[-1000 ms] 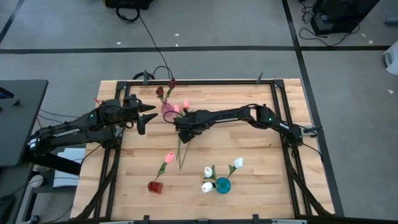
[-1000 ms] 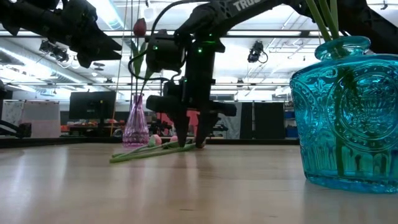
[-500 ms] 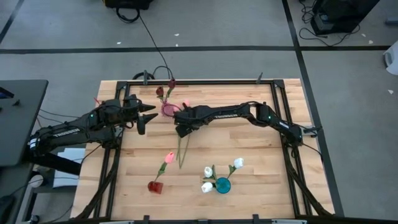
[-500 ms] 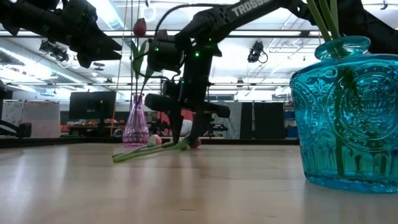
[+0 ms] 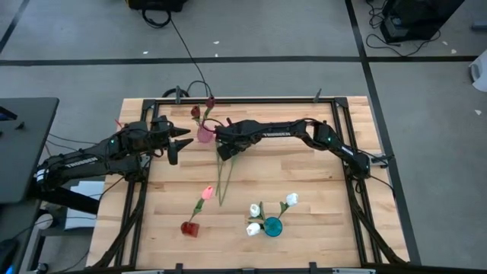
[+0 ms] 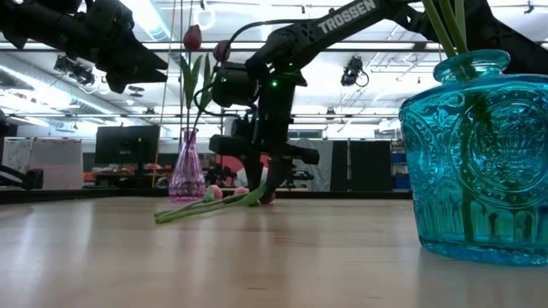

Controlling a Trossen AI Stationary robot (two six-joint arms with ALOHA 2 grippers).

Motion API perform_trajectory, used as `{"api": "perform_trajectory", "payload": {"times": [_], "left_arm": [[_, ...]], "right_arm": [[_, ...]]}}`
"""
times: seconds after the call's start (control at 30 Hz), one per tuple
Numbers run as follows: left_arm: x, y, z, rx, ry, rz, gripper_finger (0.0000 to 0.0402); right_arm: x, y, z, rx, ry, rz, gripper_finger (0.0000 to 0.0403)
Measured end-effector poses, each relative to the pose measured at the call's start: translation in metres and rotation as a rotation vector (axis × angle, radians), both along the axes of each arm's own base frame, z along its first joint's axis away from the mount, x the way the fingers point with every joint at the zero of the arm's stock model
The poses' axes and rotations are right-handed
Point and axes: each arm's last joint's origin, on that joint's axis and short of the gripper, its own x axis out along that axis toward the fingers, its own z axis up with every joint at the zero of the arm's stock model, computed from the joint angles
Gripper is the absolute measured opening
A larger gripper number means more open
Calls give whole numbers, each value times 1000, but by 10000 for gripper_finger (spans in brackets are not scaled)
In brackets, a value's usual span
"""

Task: Sort flowers into vase by color
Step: Put the red flower into the purple vase

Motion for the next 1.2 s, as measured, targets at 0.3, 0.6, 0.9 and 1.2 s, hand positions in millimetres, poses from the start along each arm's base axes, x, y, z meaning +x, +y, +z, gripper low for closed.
{"api": "perform_trajectory", "payload": {"times": [0.3,0.6,0.9,1.2], "left_arm": [[0,0,0,-17,-6,-4,197],[0,-1,-1,-32,-3,-36,197],[-3,-3,0,14,3,-59,197],[-20,-14,12,71,-124,-218,197]], "right_arm": [[-4,-13,0,39,12,75,39],[-20,-21,26,107,50,150,13],[-40,18,79,-43,142,279,7],[-54,63,139,-258,33,422,6]]}}
